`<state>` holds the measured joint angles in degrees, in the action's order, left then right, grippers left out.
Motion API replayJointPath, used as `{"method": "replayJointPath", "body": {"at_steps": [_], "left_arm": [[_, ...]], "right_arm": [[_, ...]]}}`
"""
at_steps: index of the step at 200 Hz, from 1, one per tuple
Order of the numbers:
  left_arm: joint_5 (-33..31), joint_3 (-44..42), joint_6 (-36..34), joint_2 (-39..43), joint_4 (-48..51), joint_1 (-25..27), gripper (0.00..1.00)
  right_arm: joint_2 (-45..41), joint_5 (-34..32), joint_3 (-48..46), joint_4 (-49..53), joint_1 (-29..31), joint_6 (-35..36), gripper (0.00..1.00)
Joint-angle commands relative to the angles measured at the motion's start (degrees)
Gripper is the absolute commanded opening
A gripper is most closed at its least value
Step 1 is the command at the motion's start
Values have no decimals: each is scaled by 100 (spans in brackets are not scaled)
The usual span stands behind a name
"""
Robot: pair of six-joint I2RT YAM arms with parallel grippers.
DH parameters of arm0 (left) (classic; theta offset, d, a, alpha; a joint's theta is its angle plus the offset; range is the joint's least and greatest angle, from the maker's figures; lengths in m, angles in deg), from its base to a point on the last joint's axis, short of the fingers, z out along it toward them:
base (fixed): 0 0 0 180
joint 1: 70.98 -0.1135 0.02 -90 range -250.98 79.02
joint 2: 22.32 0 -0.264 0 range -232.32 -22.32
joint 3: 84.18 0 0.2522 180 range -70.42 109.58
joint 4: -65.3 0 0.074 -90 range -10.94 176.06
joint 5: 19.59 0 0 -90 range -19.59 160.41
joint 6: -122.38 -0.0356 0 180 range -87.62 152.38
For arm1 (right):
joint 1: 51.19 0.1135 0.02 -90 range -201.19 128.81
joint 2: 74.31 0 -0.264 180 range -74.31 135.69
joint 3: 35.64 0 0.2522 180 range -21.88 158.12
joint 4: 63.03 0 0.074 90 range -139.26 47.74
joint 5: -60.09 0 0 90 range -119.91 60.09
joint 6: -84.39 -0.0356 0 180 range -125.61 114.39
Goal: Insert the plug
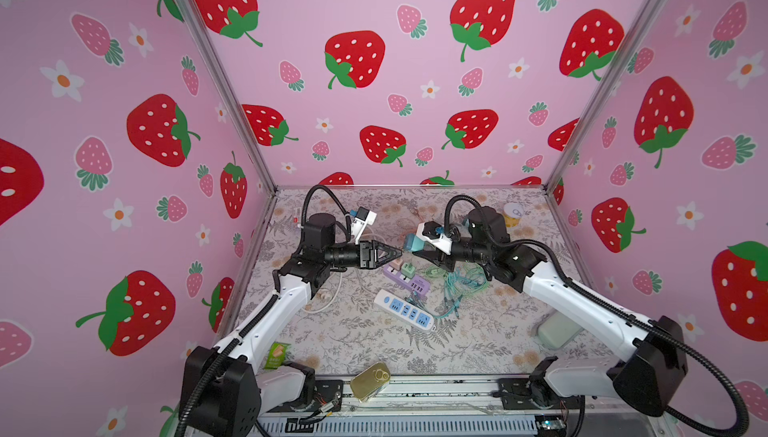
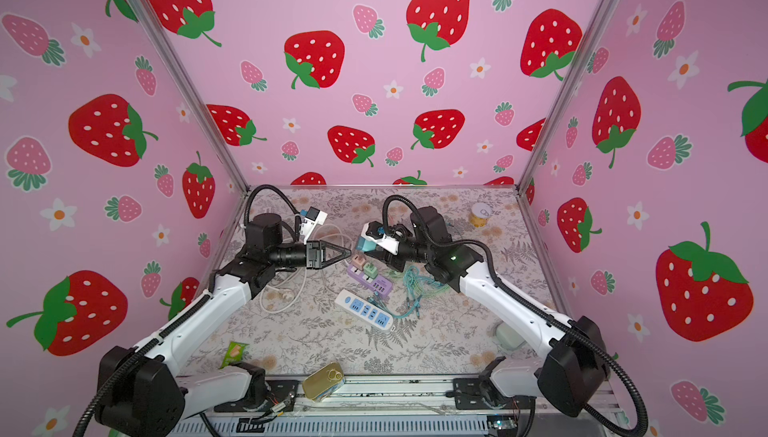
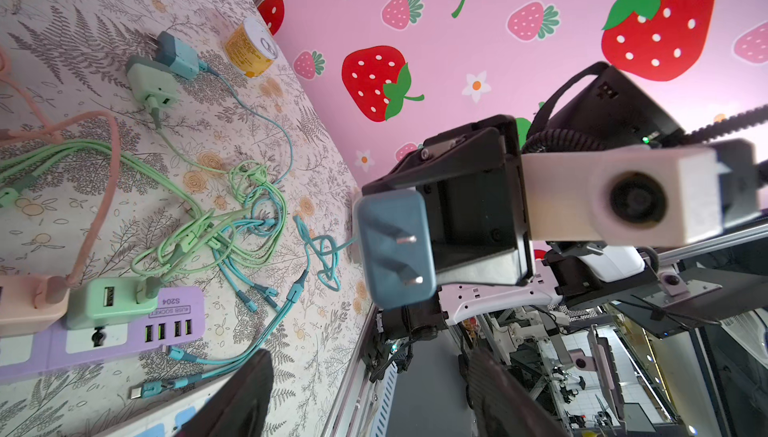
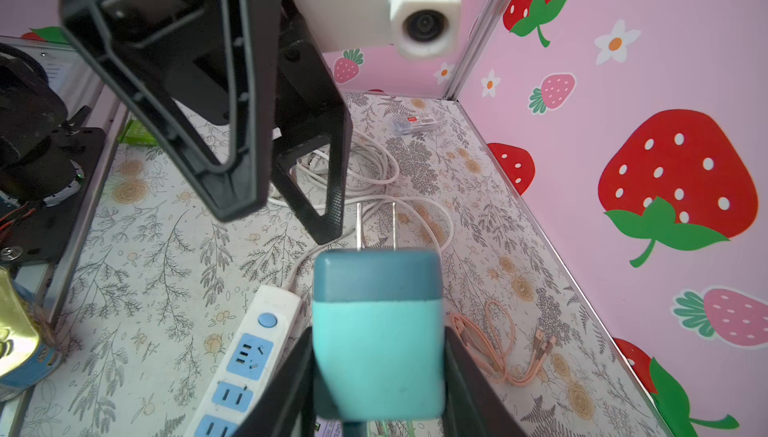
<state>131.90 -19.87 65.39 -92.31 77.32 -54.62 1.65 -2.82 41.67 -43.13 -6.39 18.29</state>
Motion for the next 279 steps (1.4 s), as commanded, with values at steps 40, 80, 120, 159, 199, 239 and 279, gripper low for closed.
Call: {"method": "replayJointPath", "body": {"at_steps": [40, 80, 120, 159, 199, 239, 279], "left_arm": [[34, 337, 54, -146, -113, 124, 71], [-15, 393, -15, -159, 0, 200, 66], [-6, 446, -58, -172, 137, 236, 54], [12, 469, -93, -189, 255, 245, 46], [20, 494, -102, -215, 280, 262, 39], [25, 555, -102, -278, 352, 273, 25], [-10, 616, -88, -356, 356, 278, 12]], "right_arm": [[84, 86, 5, 127, 265, 206, 31], [148, -1, 43, 159, 449, 213, 31], [269, -254, 105, 193, 576, 266, 31], [309, -598, 140, 168, 621, 240, 31], [271, -704, 132, 163, 650, 255, 32], [270, -990, 143, 151, 660, 203, 34], [253, -1205, 133, 203, 663, 52, 42]]}}
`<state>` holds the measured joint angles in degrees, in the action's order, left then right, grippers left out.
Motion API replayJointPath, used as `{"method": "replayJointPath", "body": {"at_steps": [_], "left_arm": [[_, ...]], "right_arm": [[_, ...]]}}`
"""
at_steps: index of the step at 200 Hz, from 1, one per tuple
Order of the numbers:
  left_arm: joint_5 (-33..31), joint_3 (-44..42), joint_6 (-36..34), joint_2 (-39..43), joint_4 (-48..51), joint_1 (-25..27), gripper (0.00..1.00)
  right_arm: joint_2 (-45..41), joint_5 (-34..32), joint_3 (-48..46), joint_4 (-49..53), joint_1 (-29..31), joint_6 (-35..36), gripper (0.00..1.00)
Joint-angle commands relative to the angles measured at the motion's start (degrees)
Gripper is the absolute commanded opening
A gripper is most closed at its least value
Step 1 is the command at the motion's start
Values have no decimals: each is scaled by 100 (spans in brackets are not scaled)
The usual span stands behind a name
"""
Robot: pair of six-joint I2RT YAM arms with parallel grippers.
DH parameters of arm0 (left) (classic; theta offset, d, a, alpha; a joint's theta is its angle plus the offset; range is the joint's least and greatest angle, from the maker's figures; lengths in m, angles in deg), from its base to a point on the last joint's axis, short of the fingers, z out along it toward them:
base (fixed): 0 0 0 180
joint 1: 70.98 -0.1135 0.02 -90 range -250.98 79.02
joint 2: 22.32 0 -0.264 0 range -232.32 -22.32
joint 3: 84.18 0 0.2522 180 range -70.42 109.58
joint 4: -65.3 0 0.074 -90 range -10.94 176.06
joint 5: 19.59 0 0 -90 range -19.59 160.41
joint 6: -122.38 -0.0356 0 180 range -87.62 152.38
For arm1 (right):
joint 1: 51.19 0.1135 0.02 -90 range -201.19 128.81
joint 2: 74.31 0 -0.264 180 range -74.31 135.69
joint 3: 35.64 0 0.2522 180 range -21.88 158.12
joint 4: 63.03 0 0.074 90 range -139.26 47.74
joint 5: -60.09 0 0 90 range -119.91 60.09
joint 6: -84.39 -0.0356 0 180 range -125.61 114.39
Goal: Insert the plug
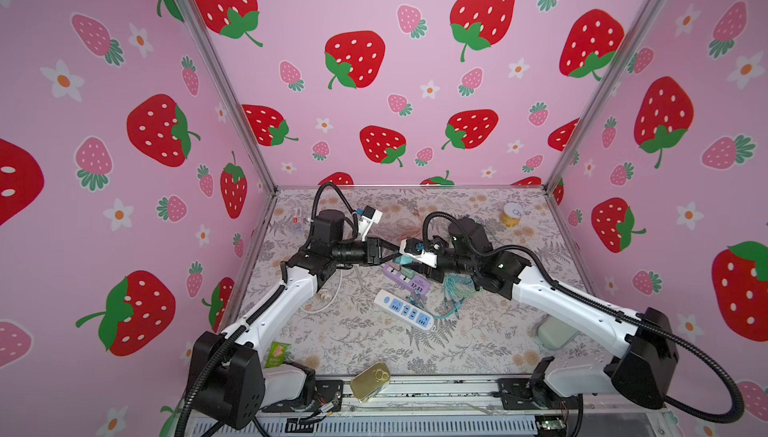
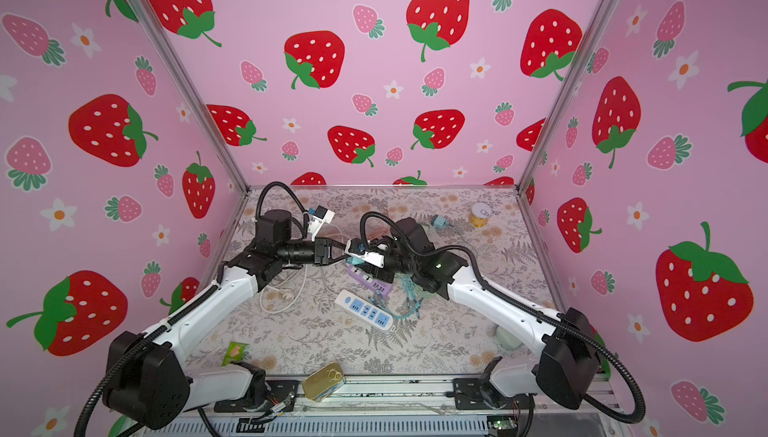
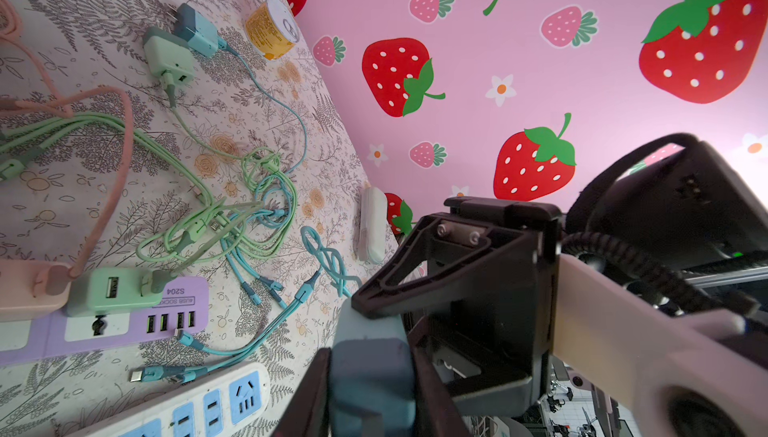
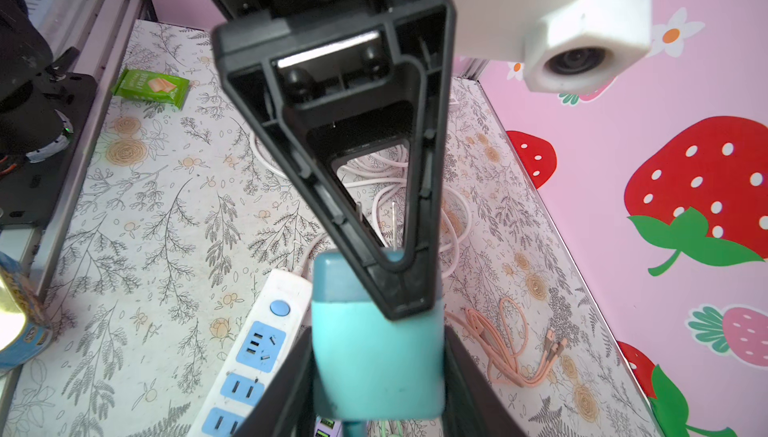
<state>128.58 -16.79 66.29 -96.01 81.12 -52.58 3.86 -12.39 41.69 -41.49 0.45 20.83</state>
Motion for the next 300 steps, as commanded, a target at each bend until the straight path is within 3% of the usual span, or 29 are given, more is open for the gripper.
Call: {"method": "replayJointPath", "body": {"at_steps": [1, 48, 61, 89, 141, 177, 198, 234, 300], "left_arm": [[315, 312, -176, 13, -23, 76, 11], [-110, 367, -236, -48, -50, 72, 7], [-192, 393, -249, -75, -99, 81, 0], [-435, 397, -253, -63, -323, 73, 0], [-688, 187, 142, -40, -1629, 71, 0], [-620, 141, 514, -71, -2398, 86, 0], [-608, 74, 740, -40, -2782, 106, 0], [-636, -40, 871, 54, -3228, 239, 0], [-678, -320, 1124, 148, -4132, 397, 0]], "right_arm": [[27, -257, 134, 44, -22, -214, 43], [-330, -370, -4, 91, -25, -943, 63], [-524, -422, -95, 12, -26, -1163, 68], [-944, -350, -276, -179, -30, -1728, 74], [-1397, 348, -917, -907, -37, -2856, 73], [-1535, 278, -1229, -1188, -48, -3312, 73], [-1586, 380, -1543, -1739, -99, -3772, 71], [-1489, 946, -1957, -2818, -270, -4535, 58], [-1122, 1276, -2173, -4268, -517, -5471, 57]]}}
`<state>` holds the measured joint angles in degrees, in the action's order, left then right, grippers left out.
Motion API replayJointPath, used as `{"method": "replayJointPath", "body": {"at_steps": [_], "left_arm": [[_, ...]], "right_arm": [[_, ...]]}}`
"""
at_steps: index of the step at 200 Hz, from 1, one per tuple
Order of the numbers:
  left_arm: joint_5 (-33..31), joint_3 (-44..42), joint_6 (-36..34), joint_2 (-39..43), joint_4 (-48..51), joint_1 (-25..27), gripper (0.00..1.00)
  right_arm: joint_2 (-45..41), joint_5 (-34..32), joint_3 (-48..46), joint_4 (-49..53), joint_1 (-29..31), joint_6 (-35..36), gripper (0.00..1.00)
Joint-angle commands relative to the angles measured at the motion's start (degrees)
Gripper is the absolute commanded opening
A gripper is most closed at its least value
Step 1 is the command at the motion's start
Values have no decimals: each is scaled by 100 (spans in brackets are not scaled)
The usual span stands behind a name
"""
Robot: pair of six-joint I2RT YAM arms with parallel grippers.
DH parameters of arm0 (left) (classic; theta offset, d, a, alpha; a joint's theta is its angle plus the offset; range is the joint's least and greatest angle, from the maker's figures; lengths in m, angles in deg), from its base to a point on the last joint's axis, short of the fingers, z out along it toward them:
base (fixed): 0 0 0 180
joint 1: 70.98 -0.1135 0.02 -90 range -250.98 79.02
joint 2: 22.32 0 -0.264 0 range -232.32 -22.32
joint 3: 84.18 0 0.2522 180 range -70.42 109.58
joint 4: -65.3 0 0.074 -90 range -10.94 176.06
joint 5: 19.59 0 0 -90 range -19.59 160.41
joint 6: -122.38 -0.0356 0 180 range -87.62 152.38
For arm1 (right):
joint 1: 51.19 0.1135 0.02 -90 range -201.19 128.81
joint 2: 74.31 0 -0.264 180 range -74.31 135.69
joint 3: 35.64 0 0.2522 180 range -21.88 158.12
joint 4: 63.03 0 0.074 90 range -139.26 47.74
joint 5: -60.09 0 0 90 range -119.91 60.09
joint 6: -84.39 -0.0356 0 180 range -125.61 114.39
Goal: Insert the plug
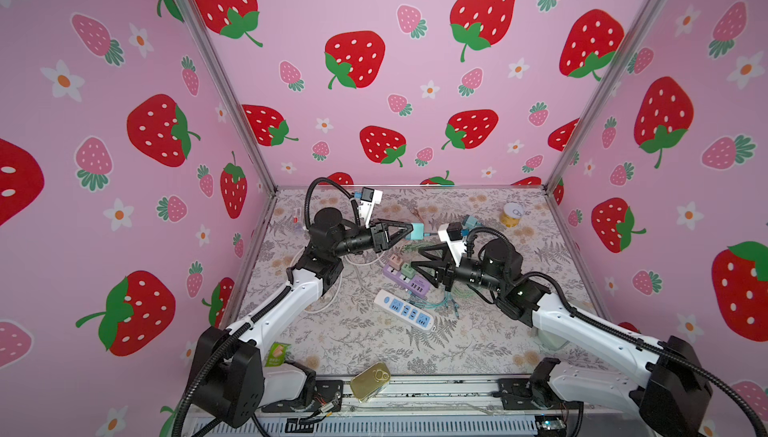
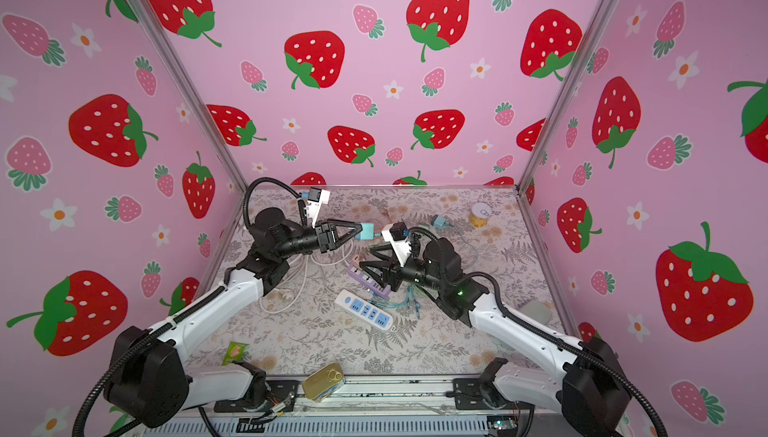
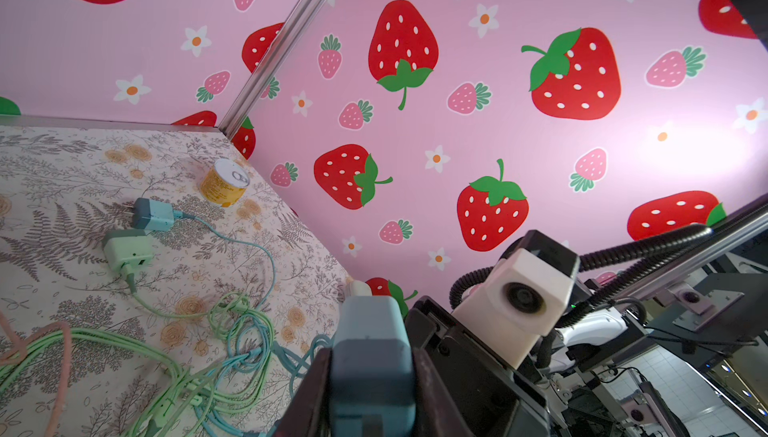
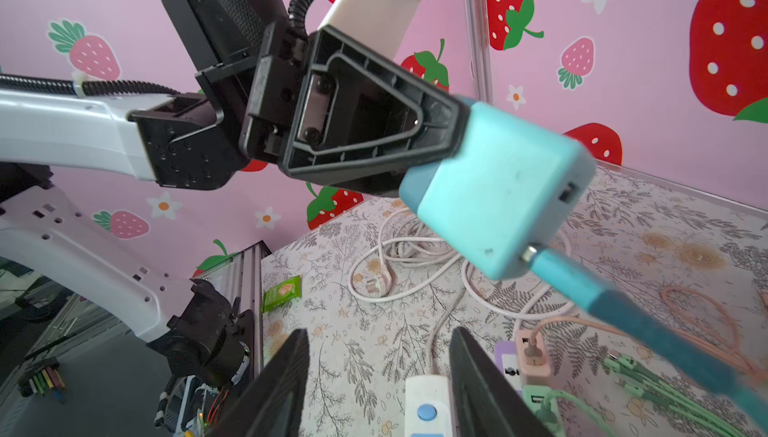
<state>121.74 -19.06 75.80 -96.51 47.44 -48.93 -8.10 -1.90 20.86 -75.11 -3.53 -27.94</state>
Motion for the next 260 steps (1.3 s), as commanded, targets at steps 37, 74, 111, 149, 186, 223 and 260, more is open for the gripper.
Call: {"method": "replayJointPath", "body": {"at_steps": [37, 74, 111, 149, 186, 223, 260], "left_arm": [[-22, -324, 95, 399, -925, 81, 0], [-108, -586, -7, 683, -986, 103, 0], [-111, -693, 11, 782, -1122, 151, 0], [-167, -712, 29, 823, -1203, 164, 0], [-137, -754, 70, 828, -1370, 226, 0], [-141, -947, 215, 808, -1725, 333, 0], [-141, -1068, 127, 921, -1704, 371, 0]], "right_arm": [[117, 454, -191, -1561, -263, -957, 57], [195, 605, -254, -2001, -364, -1300, 56], [418, 905, -250, -2467, -402, -1653, 56], [567, 1047, -205, -2659, -398, -1839, 56], [681, 1057, -183, -2936, -408, -2055, 56], [857, 1089, -152, -3388, -409, -2358, 54], [936, 1144, -143, -3770, -413, -2574, 49]]}}
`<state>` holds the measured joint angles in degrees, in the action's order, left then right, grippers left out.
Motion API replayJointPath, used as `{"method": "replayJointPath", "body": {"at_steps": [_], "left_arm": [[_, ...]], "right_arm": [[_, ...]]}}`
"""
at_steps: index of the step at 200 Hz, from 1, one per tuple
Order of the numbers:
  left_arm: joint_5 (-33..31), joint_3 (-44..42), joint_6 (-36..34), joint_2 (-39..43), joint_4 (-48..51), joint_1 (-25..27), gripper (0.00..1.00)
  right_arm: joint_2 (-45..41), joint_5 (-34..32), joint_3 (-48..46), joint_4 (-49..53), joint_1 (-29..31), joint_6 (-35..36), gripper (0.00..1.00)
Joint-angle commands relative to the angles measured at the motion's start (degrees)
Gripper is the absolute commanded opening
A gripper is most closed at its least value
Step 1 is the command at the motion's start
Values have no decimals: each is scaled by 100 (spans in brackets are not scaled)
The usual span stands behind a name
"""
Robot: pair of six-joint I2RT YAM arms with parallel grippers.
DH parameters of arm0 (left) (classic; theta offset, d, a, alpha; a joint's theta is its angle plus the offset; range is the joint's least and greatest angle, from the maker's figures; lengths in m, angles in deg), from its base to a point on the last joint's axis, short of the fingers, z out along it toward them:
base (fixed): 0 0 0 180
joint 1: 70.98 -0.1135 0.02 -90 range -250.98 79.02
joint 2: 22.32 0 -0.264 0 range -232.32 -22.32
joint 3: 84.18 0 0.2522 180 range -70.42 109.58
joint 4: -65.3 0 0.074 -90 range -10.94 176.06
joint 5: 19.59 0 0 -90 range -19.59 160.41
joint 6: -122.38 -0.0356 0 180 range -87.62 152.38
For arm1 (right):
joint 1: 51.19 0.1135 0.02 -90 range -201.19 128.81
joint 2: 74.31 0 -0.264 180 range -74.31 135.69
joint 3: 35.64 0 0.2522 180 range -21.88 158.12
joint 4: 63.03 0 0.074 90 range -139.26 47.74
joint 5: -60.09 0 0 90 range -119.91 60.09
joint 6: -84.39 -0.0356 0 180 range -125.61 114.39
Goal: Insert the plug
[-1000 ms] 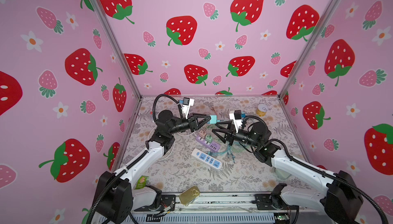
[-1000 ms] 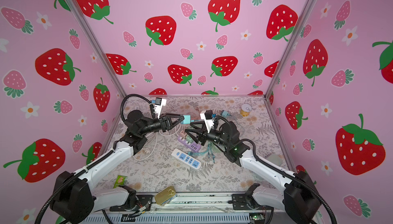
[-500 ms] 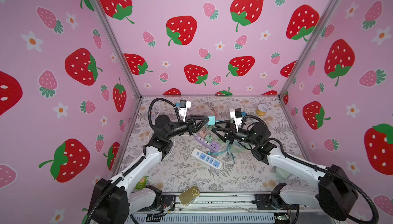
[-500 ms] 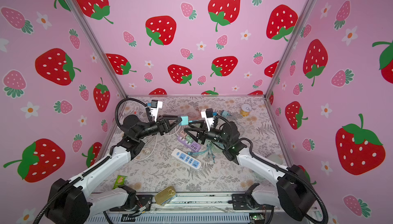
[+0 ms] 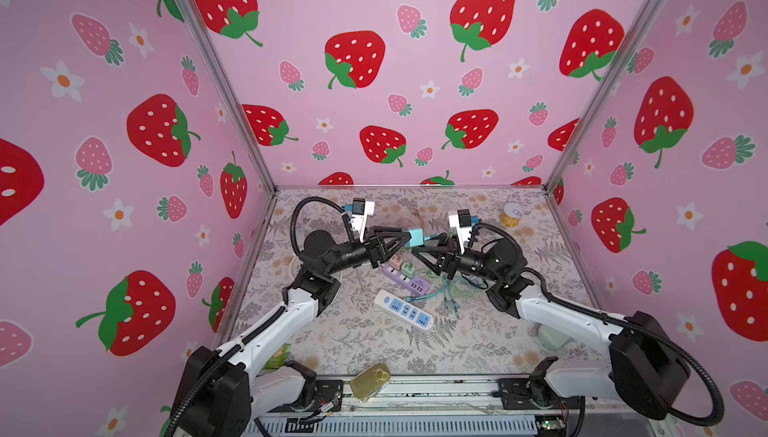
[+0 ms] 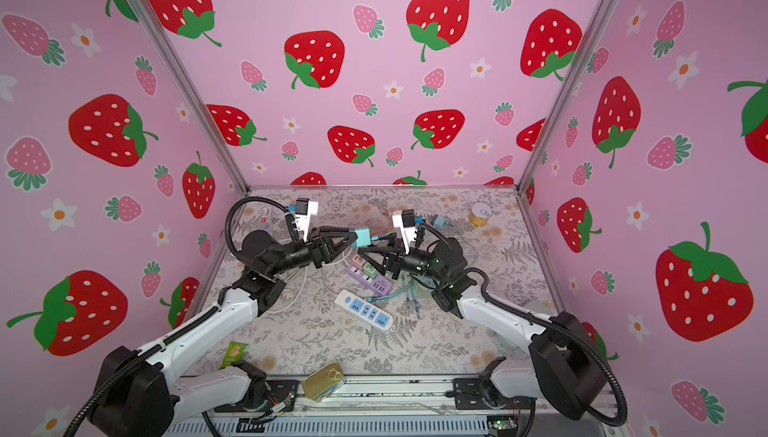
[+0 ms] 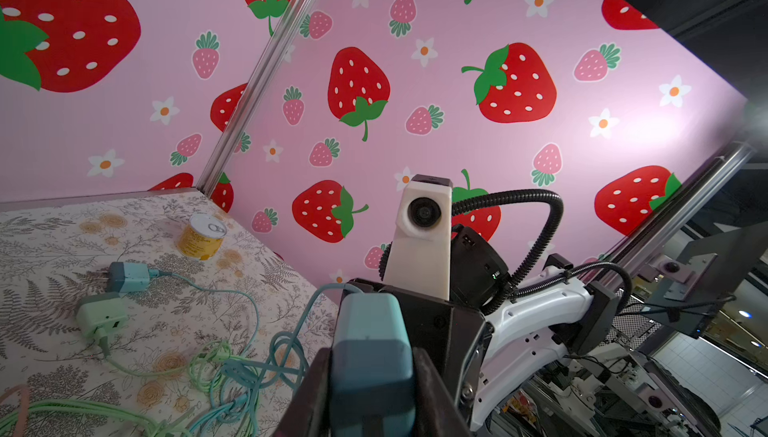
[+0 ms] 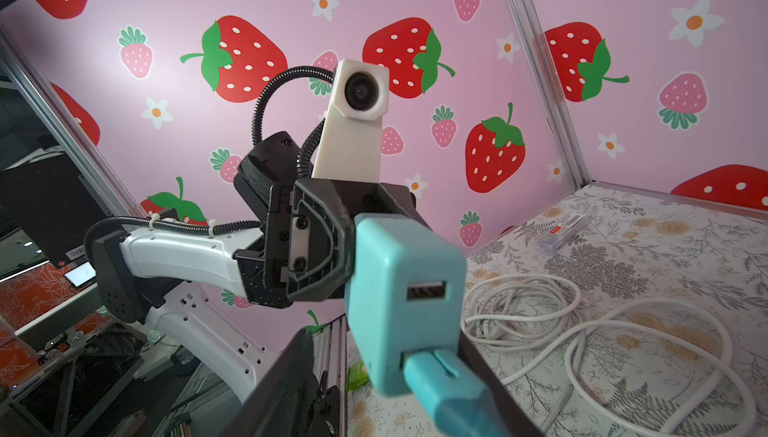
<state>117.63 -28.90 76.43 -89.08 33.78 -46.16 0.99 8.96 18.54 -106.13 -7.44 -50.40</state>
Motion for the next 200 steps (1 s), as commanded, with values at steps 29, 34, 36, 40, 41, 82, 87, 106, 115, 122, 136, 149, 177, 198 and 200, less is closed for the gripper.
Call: {"method": "replayJointPath", "body": {"at_steps": [29, 34, 36, 40, 41, 82, 87, 106, 115, 122, 136, 149, 177, 198, 200], "left_arm": [[195, -174, -53, 291, -220, 94, 0], [191, -183, -67, 300, -205, 101, 0], [195, -180, -71, 307, -202, 97, 0], [191, -188, -77, 310, -197, 98, 0], [191, -188, -79, 307, -199, 100, 0], [157, -254, -131, 289, -157, 155, 0], [162, -252, -142, 291, -154, 163, 0], [156, -242, -174, 278, -133, 185, 0], [156, -242, -194, 289, -97, 185, 0], [147, -243, -217, 287, -66, 184, 0], [121, -241, -248, 309, 11, 186, 0], [87, -230, -279, 339, 93, 182, 0], [103, -132, -316, 352, 288, 187, 0], [260, -78, -244, 273, 264, 184, 0], [272, -77, -236, 263, 258, 182, 0]], "right_arm": [[14, 58, 97, -790, -25, -415, 44], [5, 53, 98, -813, -29, -416, 43], [9, 51, 104, -817, -25, -420, 43], [8, 52, 106, -825, -26, -439, 42], [5, 51, 106, -826, -25, -441, 42], [79, 183, 176, -1022, -29, -616, 33], [85, 191, 183, -1022, -24, -623, 32], [103, 233, 186, -1068, -32, -657, 28], [107, 259, 186, -1115, -37, -683, 26], [110, 285, 194, -1142, -33, -687, 24], [114, 296, 185, -1153, -33, -673, 21], [104, 294, 185, -1098, -35, -616, 17], [66, 336, 95, -1144, -35, -541, 25], [13, 332, 48, -1283, -33, -568, 29], [11, 327, 59, -1283, -39, -566, 30]]}}
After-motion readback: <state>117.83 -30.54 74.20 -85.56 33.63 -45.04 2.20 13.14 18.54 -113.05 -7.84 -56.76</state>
